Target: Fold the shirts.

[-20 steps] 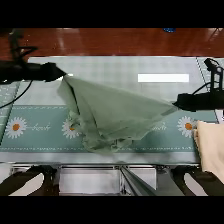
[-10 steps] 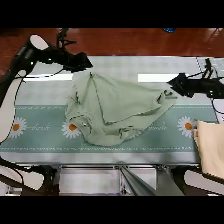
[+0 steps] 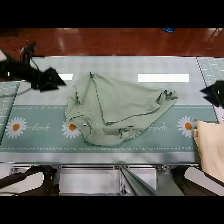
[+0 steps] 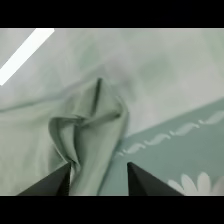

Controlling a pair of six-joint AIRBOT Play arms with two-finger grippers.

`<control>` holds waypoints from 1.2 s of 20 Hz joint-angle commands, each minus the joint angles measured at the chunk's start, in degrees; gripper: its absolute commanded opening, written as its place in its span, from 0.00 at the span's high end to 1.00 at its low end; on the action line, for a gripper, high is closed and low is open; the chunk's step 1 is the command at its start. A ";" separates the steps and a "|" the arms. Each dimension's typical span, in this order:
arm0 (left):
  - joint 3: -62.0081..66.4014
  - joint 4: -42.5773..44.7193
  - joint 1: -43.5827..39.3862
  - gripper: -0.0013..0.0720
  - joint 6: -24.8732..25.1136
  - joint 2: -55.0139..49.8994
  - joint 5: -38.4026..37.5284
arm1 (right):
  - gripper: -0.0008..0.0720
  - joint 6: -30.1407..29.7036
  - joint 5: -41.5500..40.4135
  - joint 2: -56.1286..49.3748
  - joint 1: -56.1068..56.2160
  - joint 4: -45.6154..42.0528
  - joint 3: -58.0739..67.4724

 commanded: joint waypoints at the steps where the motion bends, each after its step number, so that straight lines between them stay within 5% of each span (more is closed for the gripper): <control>1: -25.53 -1.95 -1.31 0.29 -2.29 16.33 6.29 | 0.43 0.22 -2.23 6.38 -3.17 -4.57 -11.93; 4: -40.28 -6.38 -3.08 0.29 -6.86 27.04 7.43 | 0.43 -3.10 -3.52 7.69 -3.06 0.15 -17.20; 8: -46.80 -7.06 -10.86 0.29 -10.51 27.45 5.77 | 0.43 -3.72 -4.52 7.58 0.26 1.68 -18.05; 15: -46.97 -9.18 -30.01 0.29 -25.35 19.04 22.53 | 0.43 -3.80 -5.75 7.58 3.67 1.70 -18.05; 24: -46.95 -27.45 -42.58 0.29 -27.50 10.05 49.07 | 0.43 -5.11 -5.40 7.58 3.67 1.51 -18.10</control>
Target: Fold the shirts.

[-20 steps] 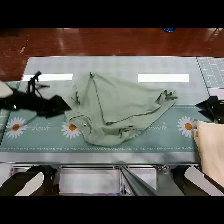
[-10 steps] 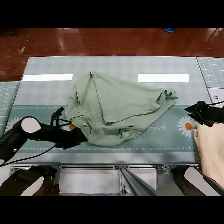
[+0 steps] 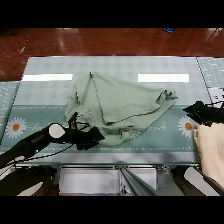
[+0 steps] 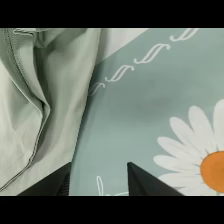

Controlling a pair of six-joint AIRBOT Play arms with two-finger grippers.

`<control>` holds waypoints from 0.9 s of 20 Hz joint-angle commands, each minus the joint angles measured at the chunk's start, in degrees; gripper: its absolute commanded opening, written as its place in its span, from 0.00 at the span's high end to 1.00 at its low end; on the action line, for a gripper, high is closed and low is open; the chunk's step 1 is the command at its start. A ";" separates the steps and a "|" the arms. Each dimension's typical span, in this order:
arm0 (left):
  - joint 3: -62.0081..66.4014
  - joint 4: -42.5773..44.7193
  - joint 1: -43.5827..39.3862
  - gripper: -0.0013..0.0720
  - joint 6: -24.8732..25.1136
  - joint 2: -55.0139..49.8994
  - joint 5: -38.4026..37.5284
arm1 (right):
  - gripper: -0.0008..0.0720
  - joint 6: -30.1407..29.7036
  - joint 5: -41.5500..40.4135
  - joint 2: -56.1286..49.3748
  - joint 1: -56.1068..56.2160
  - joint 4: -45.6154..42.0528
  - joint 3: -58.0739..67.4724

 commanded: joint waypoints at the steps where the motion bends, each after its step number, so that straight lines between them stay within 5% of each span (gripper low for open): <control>1: 0.00 -6.25 -3.17 0.29 -1.16 -3.30 12.15 | 0.43 -0.31 -0.39 0.04 0.04 0.00 -0.04; 8: 0.17 -6.51 -0.02 0.32 -0.26 -4.94 16.70 | 0.43 -0.24 -2.89 -2.03 0.04 0.57 -0.02; 9: 0.17 -6.51 1.01 0.44 -0.24 -5.49 15.82 | 0.43 -0.24 -3.34 -3.30 0.04 1.25 -0.02; 10: 0.20 -6.51 1.88 0.79 0.87 -5.75 15.08 | 0.43 -0.28 -3.82 -4.81 0.04 2.05 -0.02; 11: 0.50 -6.54 2.23 0.95 3.48 -5.73 14.73 | 0.43 -0.28 -4.28 -6.19 0.04 2.56 0.02; 14: 3.30 -6.51 3.17 0.95 9.92 -5.75 11.89 | 0.43 -1.20 -5.07 -9.79 0.04 3.54 0.61; 18: 5.57 -6.49 3.21 0.95 11.76 -5.73 11.02 | 0.43 -2.67 -6.29 -13.44 0.09 6.34 2.29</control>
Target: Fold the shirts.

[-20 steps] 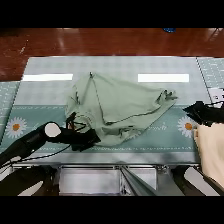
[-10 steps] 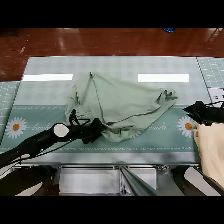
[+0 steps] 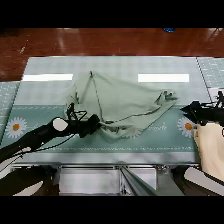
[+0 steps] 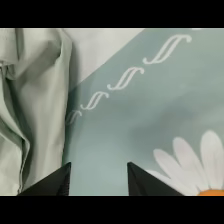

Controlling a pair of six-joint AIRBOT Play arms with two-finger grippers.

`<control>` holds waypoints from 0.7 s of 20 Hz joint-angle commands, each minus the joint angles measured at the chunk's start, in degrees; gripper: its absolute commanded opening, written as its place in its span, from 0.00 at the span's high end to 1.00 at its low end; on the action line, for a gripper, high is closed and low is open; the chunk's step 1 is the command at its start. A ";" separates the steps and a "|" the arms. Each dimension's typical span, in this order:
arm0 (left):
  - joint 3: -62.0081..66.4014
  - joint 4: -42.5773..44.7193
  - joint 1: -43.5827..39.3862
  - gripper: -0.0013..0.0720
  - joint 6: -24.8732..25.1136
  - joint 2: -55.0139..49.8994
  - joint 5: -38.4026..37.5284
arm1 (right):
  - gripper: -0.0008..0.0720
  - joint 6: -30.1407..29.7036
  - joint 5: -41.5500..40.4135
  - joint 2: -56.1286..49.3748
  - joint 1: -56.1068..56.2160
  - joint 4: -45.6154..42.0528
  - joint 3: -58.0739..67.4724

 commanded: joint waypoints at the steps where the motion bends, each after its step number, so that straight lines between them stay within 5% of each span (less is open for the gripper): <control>1: 1.49 -0.68 0.33 0.95 2.69 0.00 -1.99 | 0.43 -1.68 -0.96 -3.96 0.07 3.26 2.08; 14: 1.49 -0.63 0.26 0.95 2.62 0.00 -3.54 | 0.43 0.31 -2.49 -22.01 11.08 5.49 18.97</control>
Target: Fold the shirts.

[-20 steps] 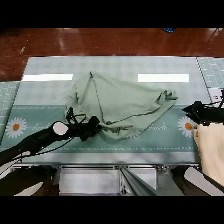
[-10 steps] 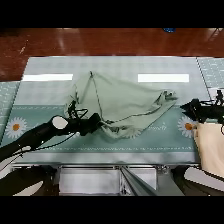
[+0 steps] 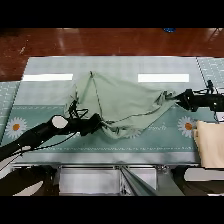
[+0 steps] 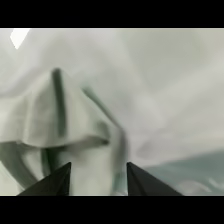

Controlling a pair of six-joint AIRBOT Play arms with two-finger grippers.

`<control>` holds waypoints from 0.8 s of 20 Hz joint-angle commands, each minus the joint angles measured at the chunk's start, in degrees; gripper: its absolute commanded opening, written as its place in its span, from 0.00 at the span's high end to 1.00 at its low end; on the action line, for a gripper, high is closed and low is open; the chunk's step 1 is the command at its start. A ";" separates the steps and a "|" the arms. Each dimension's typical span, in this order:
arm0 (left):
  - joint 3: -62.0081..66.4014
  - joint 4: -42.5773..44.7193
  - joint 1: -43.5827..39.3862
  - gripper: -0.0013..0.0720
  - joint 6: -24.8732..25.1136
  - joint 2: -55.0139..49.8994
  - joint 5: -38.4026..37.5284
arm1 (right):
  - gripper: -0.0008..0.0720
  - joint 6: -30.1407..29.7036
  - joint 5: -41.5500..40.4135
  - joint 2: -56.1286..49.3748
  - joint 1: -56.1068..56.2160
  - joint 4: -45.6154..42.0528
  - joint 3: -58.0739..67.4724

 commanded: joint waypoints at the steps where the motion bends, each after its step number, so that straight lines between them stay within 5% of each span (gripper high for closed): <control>1: 0.07 -0.24 -0.02 0.95 0.07 0.04 -0.28 | 0.44 3.34 -2.86 -4.04 5.57 -2.82 4.15; 3: 0.09 -0.24 0.00 0.95 0.07 0.09 -0.26 | 0.51 5.09 -3.80 -4.61 8.41 -4.07 5.35; 5: 0.24 -0.20 0.04 0.95 0.13 0.76 -0.31 | 0.96 4.52 -0.85 -4.61 10.23 -5.20 7.63; 10: 5.09 -0.17 5.31 0.95 7.39 4.81 -4.04 | 0.96 4.28 6.40 -0.20 10.82 -5.22 12.76; 16: 22.47 -0.17 25.00 0.95 14.99 17.79 -9.38 | 0.96 5.49 8.00 18.91 10.67 -6.56 28.28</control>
